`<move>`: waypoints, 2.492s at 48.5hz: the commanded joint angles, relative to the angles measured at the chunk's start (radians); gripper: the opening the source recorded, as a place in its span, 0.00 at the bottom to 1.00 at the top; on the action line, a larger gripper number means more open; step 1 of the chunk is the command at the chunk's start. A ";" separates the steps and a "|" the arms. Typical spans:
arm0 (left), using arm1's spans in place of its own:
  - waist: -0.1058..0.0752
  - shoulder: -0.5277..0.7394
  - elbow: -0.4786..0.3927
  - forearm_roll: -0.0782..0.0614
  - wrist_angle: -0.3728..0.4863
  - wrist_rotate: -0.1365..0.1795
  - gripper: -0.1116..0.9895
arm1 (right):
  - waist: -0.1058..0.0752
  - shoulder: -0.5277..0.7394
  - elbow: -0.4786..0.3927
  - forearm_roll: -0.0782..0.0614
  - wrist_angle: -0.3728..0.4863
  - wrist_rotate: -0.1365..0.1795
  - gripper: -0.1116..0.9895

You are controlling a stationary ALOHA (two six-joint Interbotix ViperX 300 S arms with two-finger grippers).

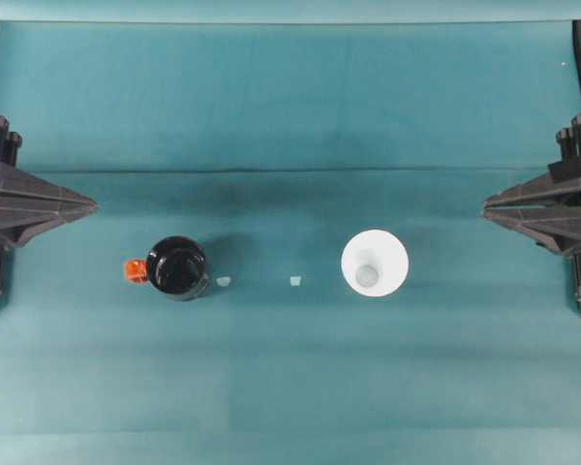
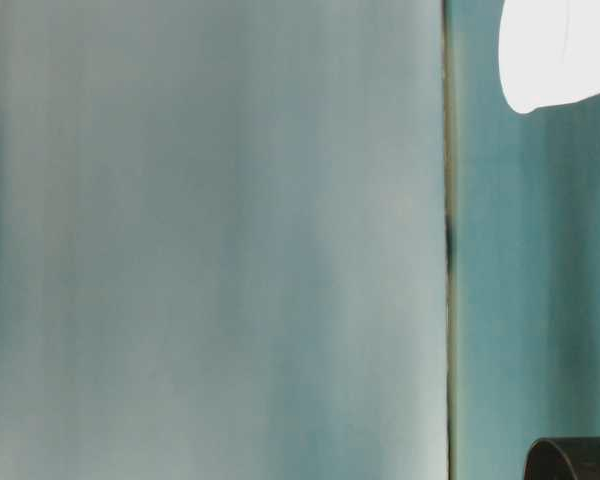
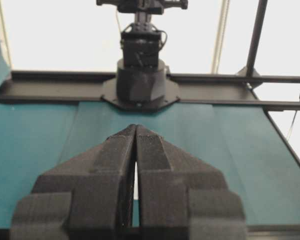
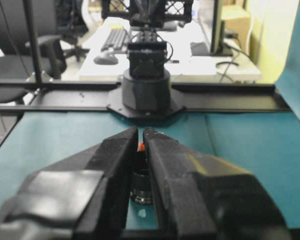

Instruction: Put the paper cup into the moved red handle cup holder.

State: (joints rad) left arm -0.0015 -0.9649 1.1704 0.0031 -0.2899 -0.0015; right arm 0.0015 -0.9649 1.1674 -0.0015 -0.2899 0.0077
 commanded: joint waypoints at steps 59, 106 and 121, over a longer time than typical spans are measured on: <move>-0.080 0.460 -0.339 0.015 0.983 0.060 0.12 | -0.021 0.190 -0.178 0.094 0.339 0.092 0.01; -0.012 0.483 -0.276 0.018 0.942 0.061 0.37 | -0.037 0.202 -0.195 0.095 0.350 0.123 0.01; -0.012 0.592 -0.259 0.020 0.874 0.066 1.00 | -0.037 0.206 -0.195 0.095 0.350 0.124 0.01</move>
State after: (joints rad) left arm -0.0123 -0.3942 0.9173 0.0199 0.6197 0.0660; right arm -0.0337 -0.7609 1.0002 0.0905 0.0644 0.1212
